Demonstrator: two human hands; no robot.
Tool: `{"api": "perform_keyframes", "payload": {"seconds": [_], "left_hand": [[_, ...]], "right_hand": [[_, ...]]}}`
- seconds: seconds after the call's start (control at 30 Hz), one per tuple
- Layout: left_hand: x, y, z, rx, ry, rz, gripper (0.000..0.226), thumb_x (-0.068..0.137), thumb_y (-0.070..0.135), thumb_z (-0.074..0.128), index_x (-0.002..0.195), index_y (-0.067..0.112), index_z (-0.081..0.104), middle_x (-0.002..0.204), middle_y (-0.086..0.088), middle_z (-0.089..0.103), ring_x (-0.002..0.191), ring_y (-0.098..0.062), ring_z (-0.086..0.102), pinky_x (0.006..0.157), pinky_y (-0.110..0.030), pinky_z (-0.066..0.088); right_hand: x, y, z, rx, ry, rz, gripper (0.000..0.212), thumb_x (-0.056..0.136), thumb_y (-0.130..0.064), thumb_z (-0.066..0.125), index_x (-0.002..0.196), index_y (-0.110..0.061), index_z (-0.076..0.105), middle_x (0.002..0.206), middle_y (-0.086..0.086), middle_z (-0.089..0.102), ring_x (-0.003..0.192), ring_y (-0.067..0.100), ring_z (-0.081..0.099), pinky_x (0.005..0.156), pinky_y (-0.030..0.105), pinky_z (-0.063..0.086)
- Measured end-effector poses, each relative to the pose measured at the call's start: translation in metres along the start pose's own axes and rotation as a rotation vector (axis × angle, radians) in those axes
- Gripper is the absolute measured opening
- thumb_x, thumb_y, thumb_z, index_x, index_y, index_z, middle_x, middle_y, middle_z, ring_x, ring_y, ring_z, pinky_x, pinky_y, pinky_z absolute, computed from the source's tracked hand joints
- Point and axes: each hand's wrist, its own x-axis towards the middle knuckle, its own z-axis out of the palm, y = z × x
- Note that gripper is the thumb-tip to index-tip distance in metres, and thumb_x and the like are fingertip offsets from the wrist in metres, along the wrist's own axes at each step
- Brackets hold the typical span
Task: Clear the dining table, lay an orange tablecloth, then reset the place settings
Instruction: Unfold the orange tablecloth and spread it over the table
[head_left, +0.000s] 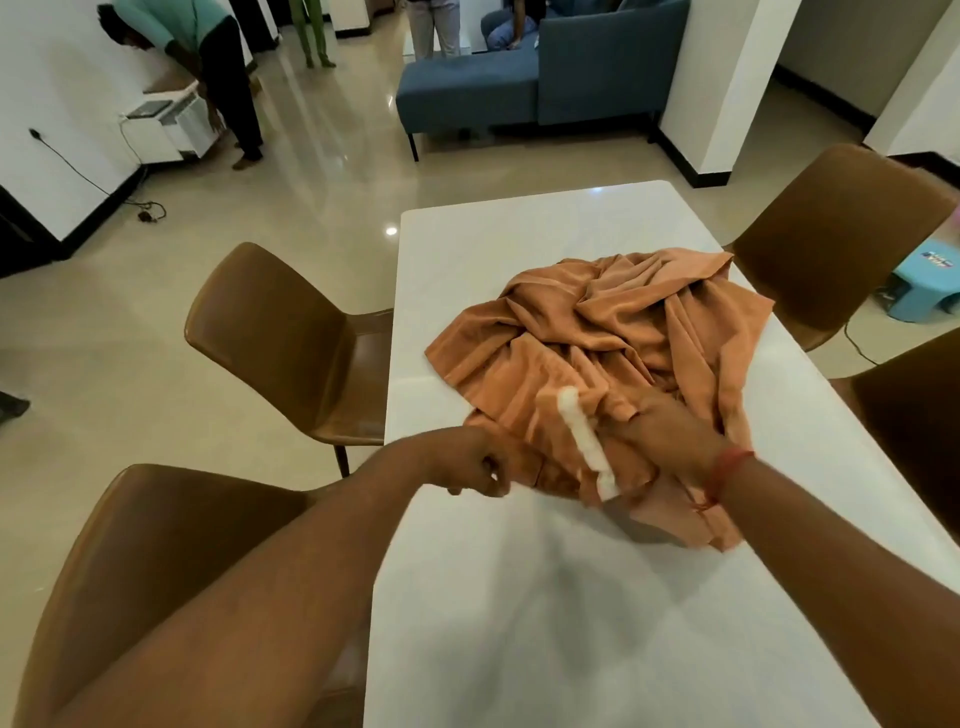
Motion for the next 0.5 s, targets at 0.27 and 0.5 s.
{"api": "perform_keyframes", "payload": {"seconds": [0.27, 0.5], "left_hand": [[0.029, 0.044, 0.033, -0.135, 0.551, 0.218, 0.069, 0.091, 0.051, 0.056, 0.144, 0.01, 0.042, 0.157, -0.016, 0.035, 0.14, -0.026, 0.04, 0.111, -0.033, 0.039], [0.056, 0.043, 0.041, -0.053, 0.441, 0.217, 0.04, 0.091, 0.055, 0.053, 0.125, 0.034, 0.056, 0.104, 0.018, 0.065, 0.091, 0.003, 0.06, 0.079, -0.014, 0.046]], "right_hand": [[-0.036, -0.06, -0.006, 0.744, 0.068, -0.112, 0.031, 0.086, -0.021, 0.06, 0.096, -0.045, 0.076, 0.109, -0.017, 0.073, 0.105, 0.007, 0.068, 0.078, 0.015, 0.054], [-0.042, -0.062, -0.007, 1.051, 0.536, -0.06, 0.026, 0.089, -0.034, 0.058, 0.108, -0.028, 0.073, 0.117, 0.001, 0.072, 0.112, 0.022, 0.067, 0.093, 0.035, 0.055]]}}
